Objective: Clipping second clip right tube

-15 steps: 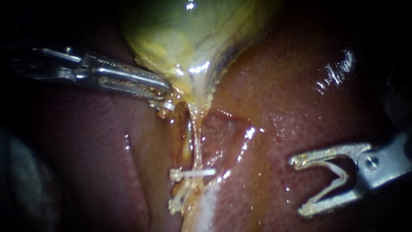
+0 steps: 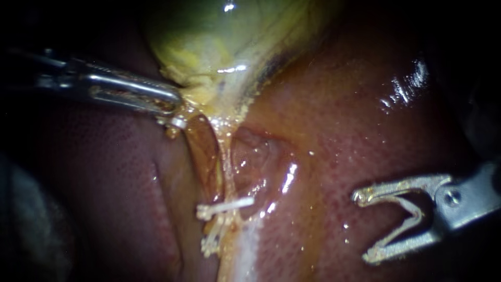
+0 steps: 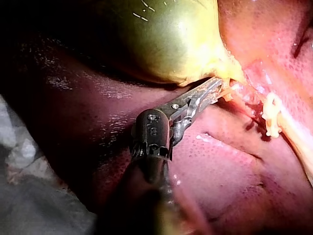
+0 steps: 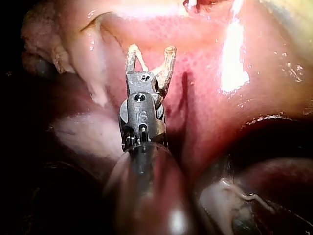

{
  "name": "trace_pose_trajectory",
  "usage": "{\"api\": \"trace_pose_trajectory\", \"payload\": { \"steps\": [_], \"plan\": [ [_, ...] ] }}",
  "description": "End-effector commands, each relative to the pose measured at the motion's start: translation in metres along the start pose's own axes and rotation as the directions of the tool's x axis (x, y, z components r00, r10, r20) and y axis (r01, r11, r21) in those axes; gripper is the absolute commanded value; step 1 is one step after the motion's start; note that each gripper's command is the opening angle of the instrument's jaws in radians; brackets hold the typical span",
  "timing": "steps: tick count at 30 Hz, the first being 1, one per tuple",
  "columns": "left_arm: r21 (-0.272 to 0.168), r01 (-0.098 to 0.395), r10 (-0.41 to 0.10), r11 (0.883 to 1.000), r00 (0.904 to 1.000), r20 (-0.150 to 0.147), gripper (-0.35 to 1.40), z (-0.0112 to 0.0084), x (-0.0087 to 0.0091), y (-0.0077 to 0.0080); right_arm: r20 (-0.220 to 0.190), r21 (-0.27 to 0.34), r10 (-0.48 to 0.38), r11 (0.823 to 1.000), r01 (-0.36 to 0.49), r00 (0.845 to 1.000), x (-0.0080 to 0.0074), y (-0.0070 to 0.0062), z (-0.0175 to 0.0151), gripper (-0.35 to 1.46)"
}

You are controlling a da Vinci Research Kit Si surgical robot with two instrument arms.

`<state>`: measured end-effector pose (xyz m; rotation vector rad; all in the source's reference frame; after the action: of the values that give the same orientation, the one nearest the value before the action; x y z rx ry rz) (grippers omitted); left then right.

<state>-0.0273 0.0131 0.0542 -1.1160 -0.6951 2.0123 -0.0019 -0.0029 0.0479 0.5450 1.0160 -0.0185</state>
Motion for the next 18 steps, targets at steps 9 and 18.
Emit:
{"api": "trace_pose_trajectory", "payload": {
  "steps": [9, 18],
  "plan": [
    [0.023, 0.012, -0.012, 1.0, 0.9998, -0.015, -0.35, -0.0025, 0.0009, -0.0006, 0.0, 0.0, 0.0, 1.0, 0.0, 1.0, 0.0, 0.0, 0.0, 0.49],
    [0.024, 0.012, -0.012, 1.0, 0.9998, -0.015, -0.35, -0.0026, 0.0009, -0.0006, -0.03, 0.0, 0.005, 1.0, -0.005, 1.0, 0.0007, 0.0002, 0.0001, 0.5]
  ]
}}
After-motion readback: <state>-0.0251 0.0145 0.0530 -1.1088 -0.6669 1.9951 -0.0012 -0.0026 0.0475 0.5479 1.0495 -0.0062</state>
